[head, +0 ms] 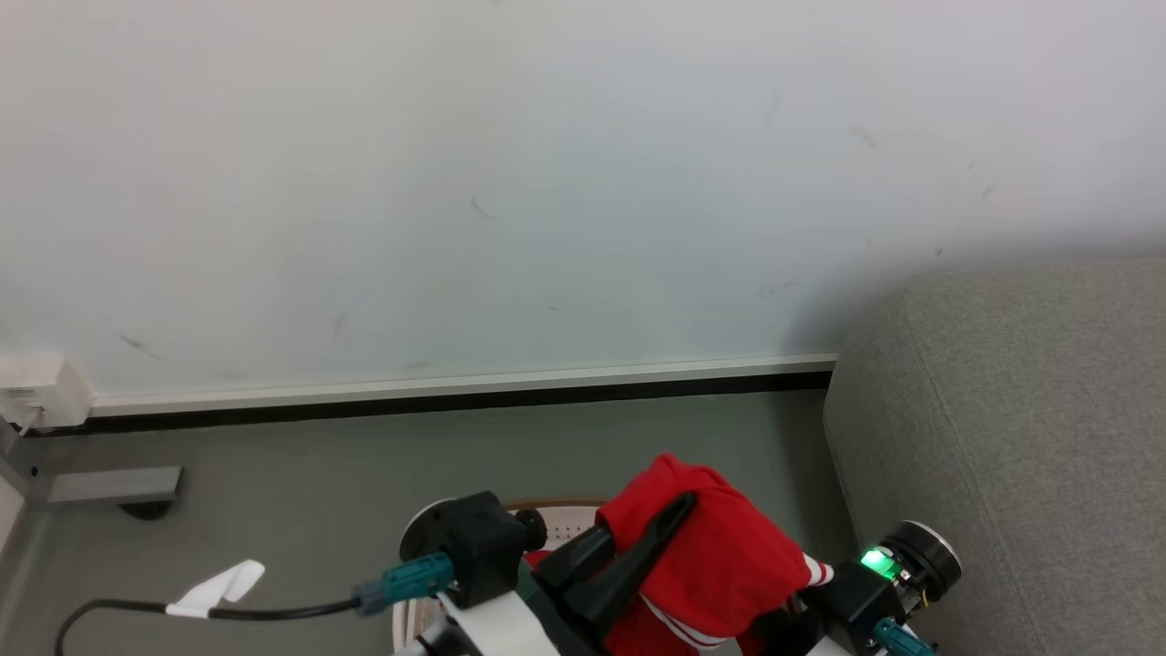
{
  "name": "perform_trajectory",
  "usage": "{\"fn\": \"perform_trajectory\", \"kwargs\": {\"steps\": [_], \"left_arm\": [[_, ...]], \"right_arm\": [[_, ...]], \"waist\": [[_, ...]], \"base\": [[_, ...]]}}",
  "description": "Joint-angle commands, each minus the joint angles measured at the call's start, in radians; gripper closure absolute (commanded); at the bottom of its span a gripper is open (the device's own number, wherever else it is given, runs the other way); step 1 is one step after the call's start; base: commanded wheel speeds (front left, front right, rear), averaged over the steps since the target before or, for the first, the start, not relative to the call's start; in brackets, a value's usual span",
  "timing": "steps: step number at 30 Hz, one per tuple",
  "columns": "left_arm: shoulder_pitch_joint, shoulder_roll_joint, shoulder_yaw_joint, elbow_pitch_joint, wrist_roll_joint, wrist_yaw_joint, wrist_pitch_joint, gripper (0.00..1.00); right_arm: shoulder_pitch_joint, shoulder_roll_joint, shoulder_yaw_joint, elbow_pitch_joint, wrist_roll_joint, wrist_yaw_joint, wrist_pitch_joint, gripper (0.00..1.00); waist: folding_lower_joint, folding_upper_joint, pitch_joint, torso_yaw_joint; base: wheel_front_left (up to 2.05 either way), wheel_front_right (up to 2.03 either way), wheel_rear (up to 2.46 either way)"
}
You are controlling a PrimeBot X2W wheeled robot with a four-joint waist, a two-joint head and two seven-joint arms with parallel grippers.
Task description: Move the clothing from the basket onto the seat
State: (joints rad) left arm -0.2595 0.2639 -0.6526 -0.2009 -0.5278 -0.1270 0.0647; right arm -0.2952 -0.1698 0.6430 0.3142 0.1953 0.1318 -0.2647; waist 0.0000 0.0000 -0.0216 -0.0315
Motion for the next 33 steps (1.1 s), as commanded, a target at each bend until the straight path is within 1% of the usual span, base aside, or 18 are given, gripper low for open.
{"fn": "perform_trajectory", "kwargs": {"steps": [1, 4, 8, 10, 11, 12, 13, 14, 17, 21, 31, 33], "left_arm": [[-0.01, 0.013, 0.004, -0.003, -0.012, -0.002, -0.002, 1.0], [-0.005, 0.024, 0.01, 0.01, -0.018, -0.002, -0.01, 1.0], [0.007, 0.036, 0.017, 0.031, -0.02, 0.0, -0.021, 0.99], [0.011, 0.04, 0.019, 0.051, -0.022, 0.001, -0.027, 0.91], [0.014, 0.037, 0.021, 0.062, -0.027, 0.001, -0.034, 0.84], [0.013, 0.038, 0.024, 0.074, -0.023, 0.002, -0.04, 0.65], [0.01, 0.04, 0.024, 0.088, -0.014, 0.003, -0.049, 0.51], [0.01, 0.04, 0.026, 0.1, -0.008, 0.005, -0.057, 0.01], [0.013, 0.035, 0.018, 0.138, -0.002, 0.006, -0.074, 0.0], [0.018, 0.025, 0.003, 0.17, 0.002, 0.005, -0.097, 0.0], [0.013, 0.004, -0.031, 0.211, 0.015, 0.01, -0.134, 0.0], [0.01, -0.006, -0.041, 0.216, 0.013, 0.01, -0.138, 0.0]], "right_arm": [[-0.015, 0.006, -0.002, 0.01, 0.03, -0.002, 0.0, 1.0], [-0.011, 0.018, -0.015, 0.019, 0.072, -0.002, 0.0, 1.0], [0.001, 0.014, -0.037, 0.02, 0.107, -0.002, 0.0, 1.0], [0.007, 0.012, -0.055, 0.015, 0.126, -0.002, 0.0, 1.0], [0.01, 0.012, -0.064, 0.014, 0.137, -0.002, 0.0, 1.0], [0.013, 0.012, -0.07, 0.012, 0.145, -0.002, 0.0, 1.0], [0.013, 0.009, -0.075, 0.01, 0.148, -0.002, 0.0, 1.0], [0.011, 0.006, -0.082, 0.009, 0.153, -0.002, 0.0, 1.0], [0.01, -0.004, -0.103, 0.003, 0.162, -0.002, 0.0, 1.0], [0.011, -0.013, -0.139, -0.014, 0.155, -0.002, 0.0, 1.0], [0.04, -0.04, -0.211, -0.055, 0.133, -0.002, 0.0, 1.0], [0.05, -0.048, -0.234, -0.067, 0.13, -0.002, 0.0, 1.0]], "waist": [[0.0, 0.0, 0.0, 0.003], [0.0, 0.0, 0.002, 0.003], [0.0, 0.0, 0.003, 0.0], [0.0, 0.0, 0.005, -0.004], [0.0, 0.0, 0.005, -0.007], [0.0, 0.0, 0.006, -0.011], [0.0, 0.0, 0.007, -0.016], [0.0, 0.0, 0.007, -0.023], [0.0, 0.0, 0.008, -0.046], [0.0, 0.0, 0.008, -0.094], [0.0, 0.0, 0.001, -0.272], [0.0, 0.0, 0.001, -0.297]], "base": [[0.0, 0.0, 0.0], [0.0, 0.0, 0.0], [0.0, 0.0, 0.0], [0.0, 0.0, 0.0], [0.0, 0.0, 0.0], [0.0, 0.0, 0.0], [0.0, 0.0, 0.0], [0.0, 0.0, 0.0], [0.0, 0.0, 0.0], [0.0, 0.0, 0.0], [0.0, 0.0, 0.0], [0.0, 0.0, 0.0]]}}
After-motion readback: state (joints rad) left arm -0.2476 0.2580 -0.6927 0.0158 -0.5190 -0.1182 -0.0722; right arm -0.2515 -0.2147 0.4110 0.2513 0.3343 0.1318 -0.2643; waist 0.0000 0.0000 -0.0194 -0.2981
